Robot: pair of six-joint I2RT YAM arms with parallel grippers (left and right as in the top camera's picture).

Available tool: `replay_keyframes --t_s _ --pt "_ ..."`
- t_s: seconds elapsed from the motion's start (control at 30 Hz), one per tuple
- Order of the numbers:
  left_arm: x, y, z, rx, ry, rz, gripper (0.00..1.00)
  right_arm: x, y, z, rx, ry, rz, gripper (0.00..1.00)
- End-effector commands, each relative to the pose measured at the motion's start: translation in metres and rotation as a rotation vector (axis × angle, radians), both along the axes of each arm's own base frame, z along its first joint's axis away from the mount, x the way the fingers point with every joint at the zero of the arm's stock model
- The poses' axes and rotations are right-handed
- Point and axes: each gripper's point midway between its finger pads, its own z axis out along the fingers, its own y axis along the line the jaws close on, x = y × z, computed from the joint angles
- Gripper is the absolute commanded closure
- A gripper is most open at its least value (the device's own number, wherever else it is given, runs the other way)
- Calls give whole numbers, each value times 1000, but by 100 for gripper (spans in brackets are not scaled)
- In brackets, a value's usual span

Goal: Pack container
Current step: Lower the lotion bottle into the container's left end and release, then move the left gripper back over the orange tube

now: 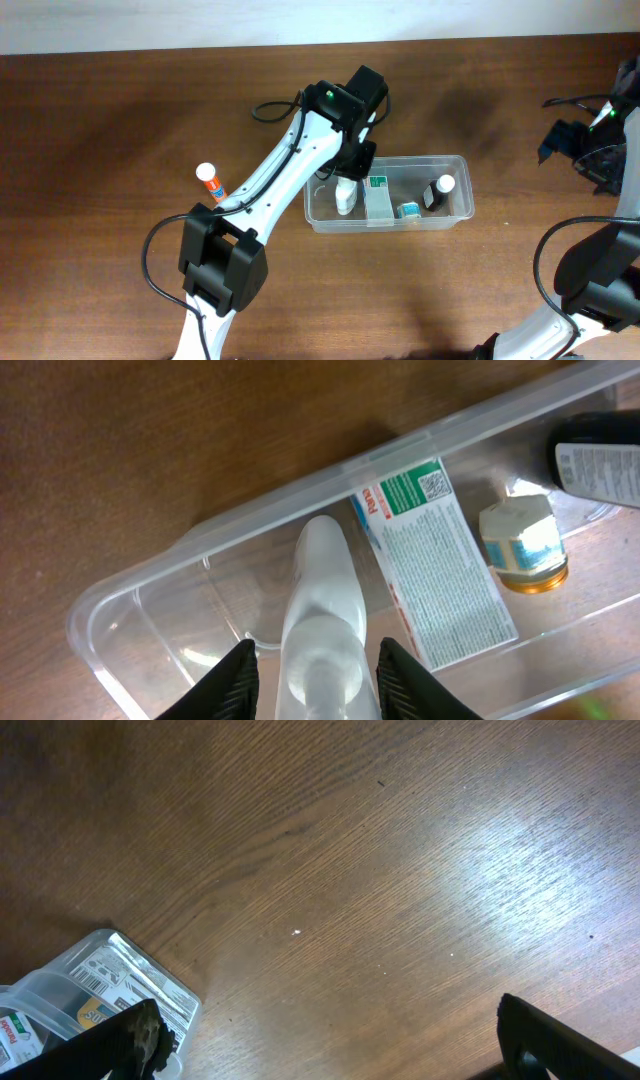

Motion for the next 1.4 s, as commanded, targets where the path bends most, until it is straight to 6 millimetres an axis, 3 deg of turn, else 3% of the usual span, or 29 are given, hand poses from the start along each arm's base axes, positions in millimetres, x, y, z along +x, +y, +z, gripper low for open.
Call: replay_keyframes --t_s 0.0,0.1,0.2,0.27,0.37,0.4,0.43,0.47,0.67,0.8,1.03,1.2,1.37 --pt "8 -4 0 -4 -21 -32 51 0 -1 0 -2 -1 -3 2" --pt "20 -4 21 -33 -74 -44 43 0 -1 0 -2 -2 -4 2" --pt "45 7 71 -73 -188 3 41 0 -1 0 -2 -2 -4 2" --pt "55 21 102 -104 -243 37 31 0 -1 0 -2 -1 -4 2" --pt "64 64 134 -75 -289 121 23 0 -1 0 -2 -1 -4 2" --pt "64 83 138 -46 -287 155 18 0 -1 0 -2 -2 -4 1" --pt "63 107 141 -1 -275 197 4 0 -1 0 -2 -2 -4 2" --pt "63 125 142 26 -267 235 1 0 -1 0 -2 -2 -4 2" --pt "80 192 137 -4 -222 387 1 0 -1 0 -2 -2 -4 2" --pt "75 223 111 23 -119 450 0 0 -1 0 -2 -2 -4 2" --pt "18 248 60 151 123 451 1 0 -1 0 -2 -1 -4 2" --pt "5 250 38 149 209 458 1 0 -1 0 -2 -2 -4 2" --pt "7 256 17 151 223 474 1 0 -1 0 -2 -2 -4 1"
